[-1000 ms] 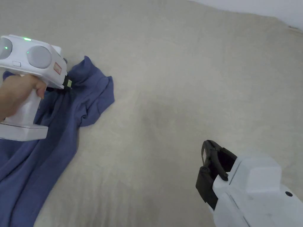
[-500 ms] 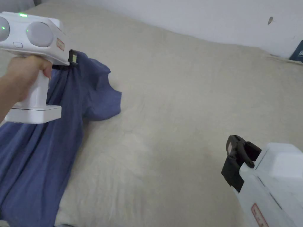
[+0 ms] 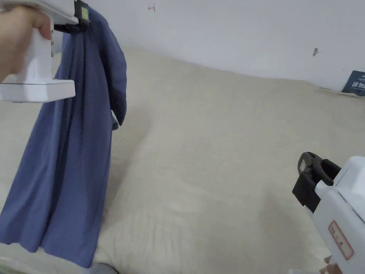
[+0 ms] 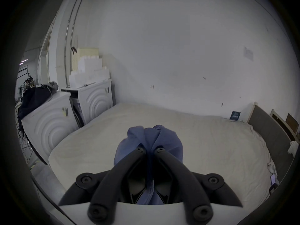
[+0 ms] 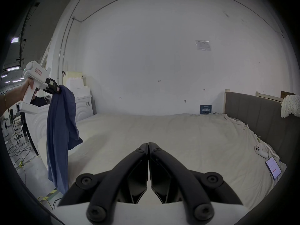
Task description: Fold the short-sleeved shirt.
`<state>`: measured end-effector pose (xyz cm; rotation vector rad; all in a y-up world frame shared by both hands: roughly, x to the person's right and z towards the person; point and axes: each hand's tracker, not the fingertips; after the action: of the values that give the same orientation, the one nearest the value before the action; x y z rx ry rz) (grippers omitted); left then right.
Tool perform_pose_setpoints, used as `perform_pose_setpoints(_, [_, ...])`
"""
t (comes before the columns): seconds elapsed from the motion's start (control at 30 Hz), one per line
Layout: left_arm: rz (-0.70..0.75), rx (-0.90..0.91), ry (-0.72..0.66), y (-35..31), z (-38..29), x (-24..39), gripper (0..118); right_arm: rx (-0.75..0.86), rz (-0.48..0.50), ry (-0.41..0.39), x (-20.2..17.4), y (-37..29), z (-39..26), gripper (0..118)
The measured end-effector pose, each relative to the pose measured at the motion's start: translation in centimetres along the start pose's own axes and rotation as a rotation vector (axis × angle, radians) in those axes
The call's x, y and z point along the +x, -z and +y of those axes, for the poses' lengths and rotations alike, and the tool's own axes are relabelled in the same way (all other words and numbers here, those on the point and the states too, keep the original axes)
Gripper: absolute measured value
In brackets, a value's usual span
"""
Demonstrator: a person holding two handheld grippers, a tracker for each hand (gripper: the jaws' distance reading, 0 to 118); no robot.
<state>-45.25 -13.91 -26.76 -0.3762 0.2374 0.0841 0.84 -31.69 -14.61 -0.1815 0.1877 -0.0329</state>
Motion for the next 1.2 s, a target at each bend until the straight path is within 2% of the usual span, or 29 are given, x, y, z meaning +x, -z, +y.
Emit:
perform_pose_setpoints(0.23, [-0.070, 0.100, 0.019, -3.5, 3.3, 4.8, 2, 0.048, -0.046, 0.024, 1.9, -1.6, 1.1, 0])
perform_pose_setpoints(0.47, [-0.265, 0.107, 0.083, -4.6, 1.9, 14.0, 2, 0.065, -0.106, 0.034, 4.4, -3.2, 1.3, 0])
perform_pose_setpoints(0.77, [-0.566, -0.004, 0.142, -3.9, -5.3, 31.7, 2, 0.076, -0.243, 0.076, 8.8, -6.0, 0.8, 0])
perform_pose_setpoints(0.97, [-0.745, -0.144, 0.206, -4.2, -13.5, 44.4, 2, 0.060, -0.338, 0.085, 11.8, -7.9, 0.2, 0])
perform_pose_setpoints(1.13, [-0.831, -0.301, 0.289, -5.2, -22.3, 54.6, 2, 0.047, -0.410, 0.101, 14.2, -9.0, -0.2, 0])
perform_pose_setpoints(1.17, [-0.840, -0.321, 0.318, -5.1, -20.0, 51.5, 2, 0.046, -0.422, 0.106, 14.7, -9.2, -0.3, 0])
perform_pose_setpoints(1.2, [-0.851, -0.338, 0.359, -5.2, -20.1, 51.3, 2, 0.044, -0.438, 0.110, 15.1, -9.5, -0.5, 0])
